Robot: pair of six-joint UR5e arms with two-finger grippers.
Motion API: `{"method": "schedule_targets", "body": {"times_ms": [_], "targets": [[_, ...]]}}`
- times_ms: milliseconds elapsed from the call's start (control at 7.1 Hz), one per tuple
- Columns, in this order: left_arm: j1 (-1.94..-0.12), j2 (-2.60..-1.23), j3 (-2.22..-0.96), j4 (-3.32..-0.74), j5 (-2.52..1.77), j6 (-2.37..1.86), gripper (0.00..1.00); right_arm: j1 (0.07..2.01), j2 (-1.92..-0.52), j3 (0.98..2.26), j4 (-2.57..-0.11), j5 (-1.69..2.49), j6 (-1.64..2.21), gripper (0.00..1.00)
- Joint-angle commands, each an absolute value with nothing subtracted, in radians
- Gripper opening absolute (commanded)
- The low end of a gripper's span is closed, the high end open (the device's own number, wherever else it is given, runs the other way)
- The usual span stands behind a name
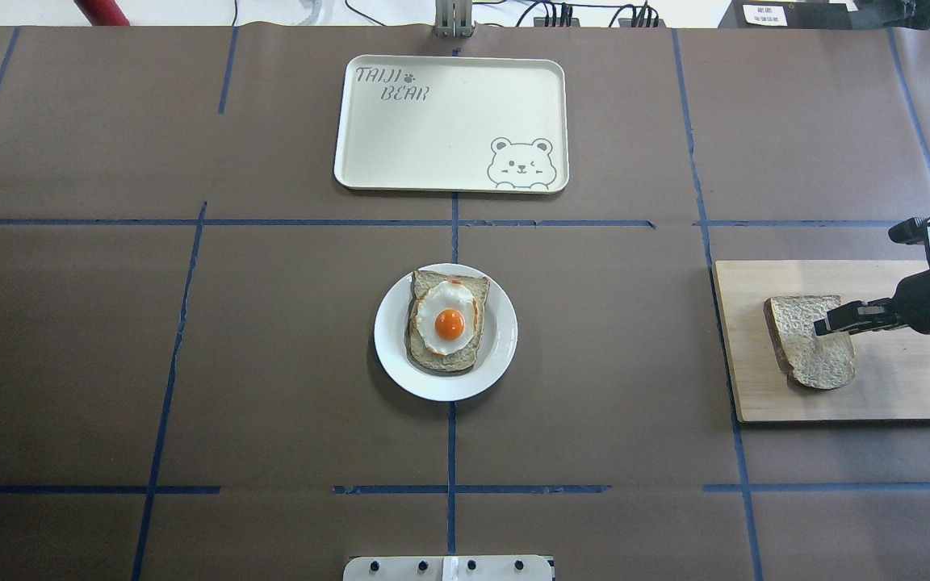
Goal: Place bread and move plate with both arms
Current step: 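Move the right gripper over the bread slice on the bamboo board and grasp it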
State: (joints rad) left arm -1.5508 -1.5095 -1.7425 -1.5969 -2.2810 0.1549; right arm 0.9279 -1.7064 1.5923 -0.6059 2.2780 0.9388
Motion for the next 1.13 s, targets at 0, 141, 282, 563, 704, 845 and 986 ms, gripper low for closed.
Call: {"method": "schedule_targets", "body": {"times_ms": [0, 141, 282, 563, 704, 845, 986], "targets": [[-1.551, -1.509, -1.741, -1.597, -2.281, 0.155, 1.00, 0.916, -1.706, 1.592, -0.606, 2.276, 0.934, 0.31], [-1.551, -1.509, -1.741, -1.595, -2.281, 0.155, 1.00, 0.908, -1.707, 1.594, -0.606, 2.276, 0.927, 0.18], [-1.551, -1.509, -1.741, -1.597, -2.281, 0.155, 1.00, 0.904, -1.707, 1.600, -0.603, 2.276, 0.923, 0.02], [-1.551, -1.509, -1.743, -1.597, -2.281, 0.155, 1.00, 0.904, -1.709, 1.614, -0.603, 2.284, 0.920, 0.00], [-1.551, -1.511, -1.744, -1.597, -2.281, 0.155, 1.00, 0.905, -1.710, 1.629, -0.606, 2.301, 0.922, 0.00], [-1.551, -1.511, -1.744, -1.597, -2.281, 0.155, 1.00, 0.905, -1.710, 1.631, -0.604, 2.302, 0.922, 0.00], [-1.551, -1.511, -1.744, -1.595, -2.281, 0.155, 1.00, 0.907, -1.709, 1.655, -0.607, 2.315, 0.923, 0.00]]}}
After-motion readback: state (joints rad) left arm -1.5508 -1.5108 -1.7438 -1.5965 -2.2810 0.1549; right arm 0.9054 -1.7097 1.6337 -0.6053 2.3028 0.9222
